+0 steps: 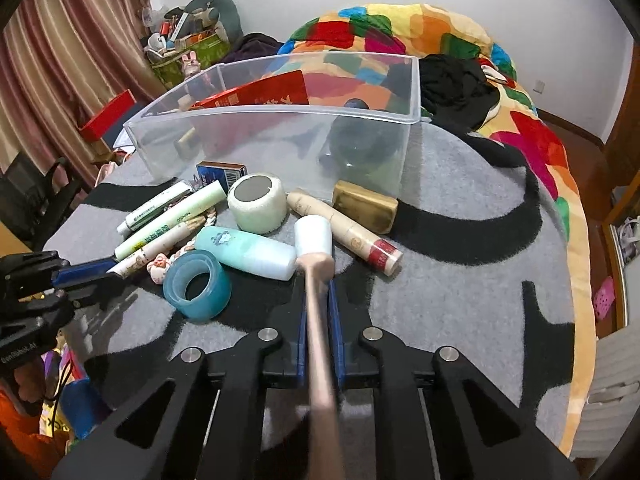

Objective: Organize objects
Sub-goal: 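Carry the beige tube into the bin with the right tool while the left tool places the white pen there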

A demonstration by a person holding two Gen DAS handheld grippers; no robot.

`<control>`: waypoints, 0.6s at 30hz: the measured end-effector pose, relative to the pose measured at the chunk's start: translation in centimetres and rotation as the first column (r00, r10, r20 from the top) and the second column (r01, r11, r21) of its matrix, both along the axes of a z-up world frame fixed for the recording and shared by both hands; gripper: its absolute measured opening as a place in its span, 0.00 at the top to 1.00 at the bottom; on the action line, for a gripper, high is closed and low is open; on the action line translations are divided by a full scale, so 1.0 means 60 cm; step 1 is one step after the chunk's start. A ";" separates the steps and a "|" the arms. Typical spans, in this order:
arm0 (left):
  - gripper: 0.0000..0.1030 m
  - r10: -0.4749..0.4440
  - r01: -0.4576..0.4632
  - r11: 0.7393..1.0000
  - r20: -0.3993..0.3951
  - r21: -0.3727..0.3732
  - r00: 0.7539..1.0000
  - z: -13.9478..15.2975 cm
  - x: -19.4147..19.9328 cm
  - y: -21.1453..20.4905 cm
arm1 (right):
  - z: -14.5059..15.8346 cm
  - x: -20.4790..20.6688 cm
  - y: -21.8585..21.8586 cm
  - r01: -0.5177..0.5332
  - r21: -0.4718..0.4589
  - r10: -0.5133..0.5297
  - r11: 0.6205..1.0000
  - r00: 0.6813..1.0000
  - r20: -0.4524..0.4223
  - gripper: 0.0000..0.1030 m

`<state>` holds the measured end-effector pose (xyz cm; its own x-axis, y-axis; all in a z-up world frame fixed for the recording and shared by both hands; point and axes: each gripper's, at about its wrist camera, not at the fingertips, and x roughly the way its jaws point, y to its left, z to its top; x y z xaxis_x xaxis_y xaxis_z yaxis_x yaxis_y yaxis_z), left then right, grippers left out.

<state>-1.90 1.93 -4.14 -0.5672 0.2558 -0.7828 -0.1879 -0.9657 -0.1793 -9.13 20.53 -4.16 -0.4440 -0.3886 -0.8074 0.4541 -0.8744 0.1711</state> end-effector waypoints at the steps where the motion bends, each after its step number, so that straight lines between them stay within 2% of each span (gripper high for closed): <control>1: 0.87 0.000 0.000 1.000 -0.006 0.001 1.000 0.004 0.001 0.001 | 0.002 0.001 0.003 0.007 -0.007 -0.007 1.000 1.000 -0.002 0.93; 5: 0.87 0.005 -0.005 1.000 -0.027 -0.002 1.000 0.018 0.003 0.000 | 0.017 0.006 0.016 0.028 -0.044 -0.029 0.999 0.999 -0.026 0.94; 13: 0.87 0.038 -0.033 0.999 -0.101 0.043 0.994 0.067 0.004 -0.015 | 0.074 0.014 0.029 0.030 -0.121 -0.041 0.992 0.995 -0.095 0.95; 18: 0.87 0.065 -0.053 0.995 -0.153 0.079 0.986 0.103 -0.009 -0.028 | 0.099 0.017 0.026 0.011 -0.124 -0.028 0.992 0.990 -0.136 0.95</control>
